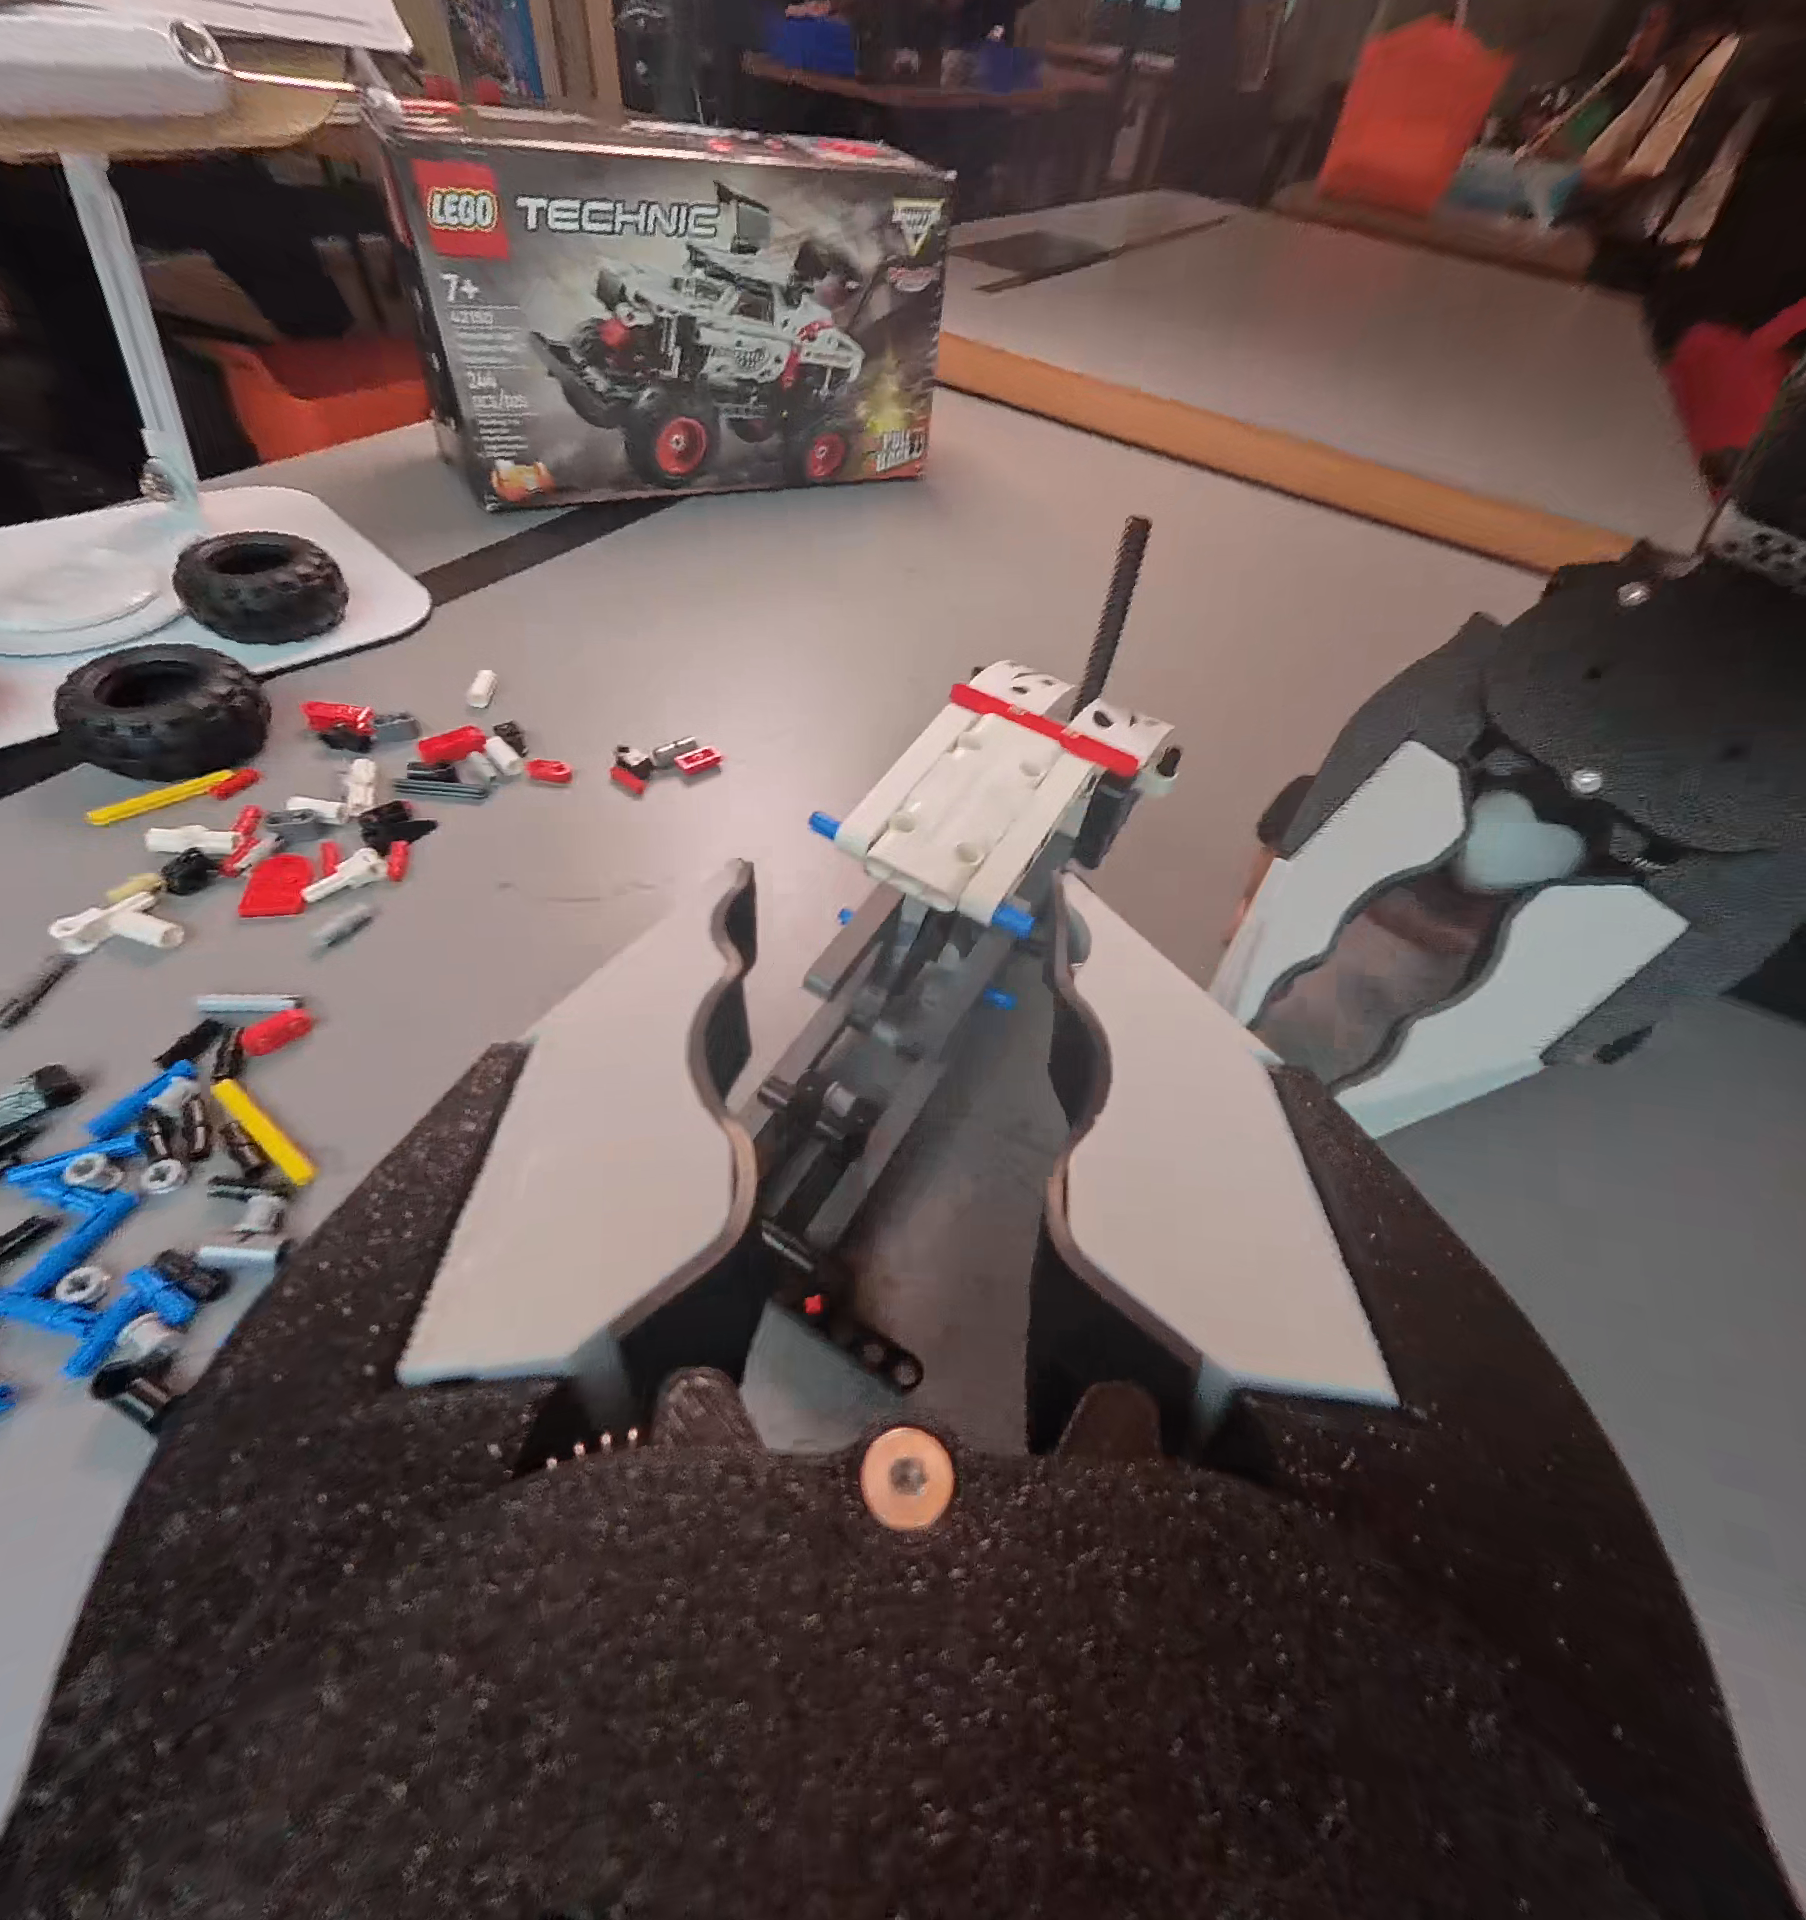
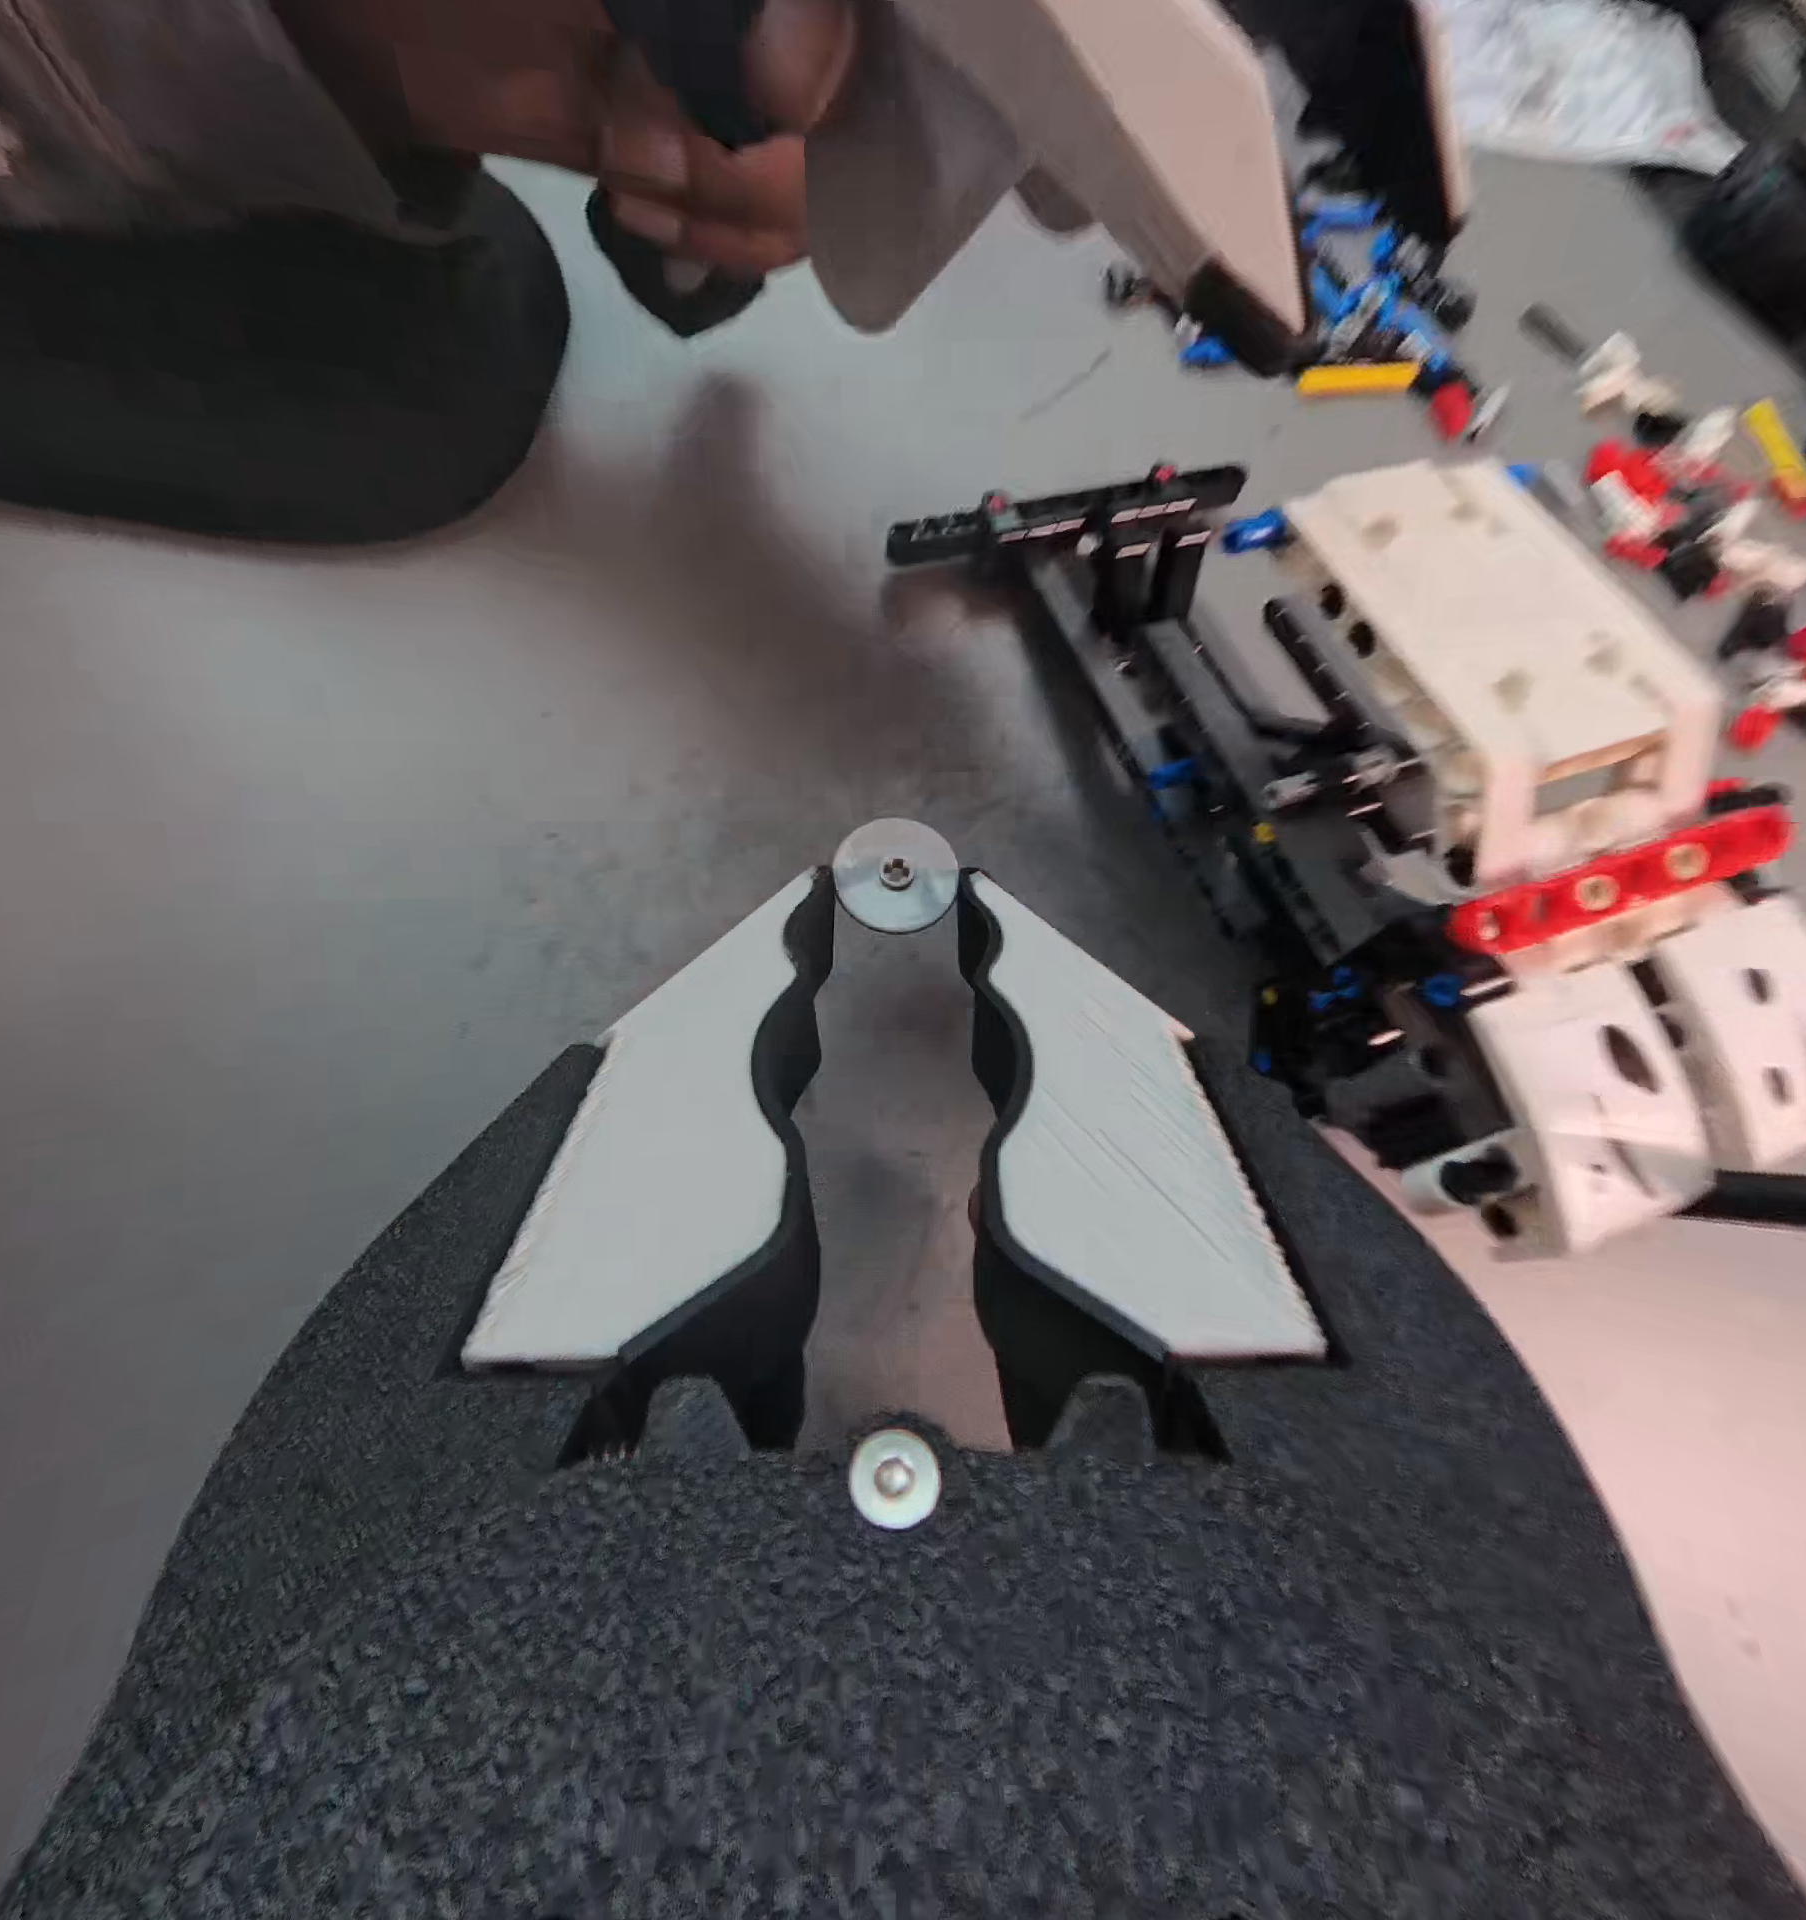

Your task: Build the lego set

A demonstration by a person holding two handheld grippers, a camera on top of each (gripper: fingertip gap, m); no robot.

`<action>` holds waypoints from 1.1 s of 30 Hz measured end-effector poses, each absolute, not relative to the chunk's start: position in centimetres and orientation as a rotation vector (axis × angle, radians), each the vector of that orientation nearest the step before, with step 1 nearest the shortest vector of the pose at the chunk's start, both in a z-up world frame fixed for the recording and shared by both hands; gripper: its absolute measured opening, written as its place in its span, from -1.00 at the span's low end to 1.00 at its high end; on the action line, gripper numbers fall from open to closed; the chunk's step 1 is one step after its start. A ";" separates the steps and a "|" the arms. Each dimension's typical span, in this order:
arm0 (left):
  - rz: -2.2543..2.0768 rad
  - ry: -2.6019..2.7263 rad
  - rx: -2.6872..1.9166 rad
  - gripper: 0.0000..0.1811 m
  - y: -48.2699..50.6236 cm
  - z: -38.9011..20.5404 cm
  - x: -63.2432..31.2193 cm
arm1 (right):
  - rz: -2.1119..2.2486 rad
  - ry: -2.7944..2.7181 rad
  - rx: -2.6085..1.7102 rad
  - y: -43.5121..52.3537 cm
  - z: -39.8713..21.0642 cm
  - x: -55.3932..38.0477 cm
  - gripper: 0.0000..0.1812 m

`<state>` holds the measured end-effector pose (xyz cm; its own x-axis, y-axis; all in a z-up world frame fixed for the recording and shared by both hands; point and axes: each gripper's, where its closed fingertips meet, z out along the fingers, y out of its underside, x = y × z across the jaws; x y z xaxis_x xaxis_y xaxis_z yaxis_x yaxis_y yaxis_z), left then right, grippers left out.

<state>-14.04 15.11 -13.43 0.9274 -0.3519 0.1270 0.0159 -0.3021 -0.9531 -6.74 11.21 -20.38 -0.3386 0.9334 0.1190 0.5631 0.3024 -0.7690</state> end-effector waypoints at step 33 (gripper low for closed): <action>-0.222 0.106 -1.868 -0.53 16.1 -14.5 -18.6 | 1.282 -1.302 -1.038 15.1 -8.7 -6.8 -1.00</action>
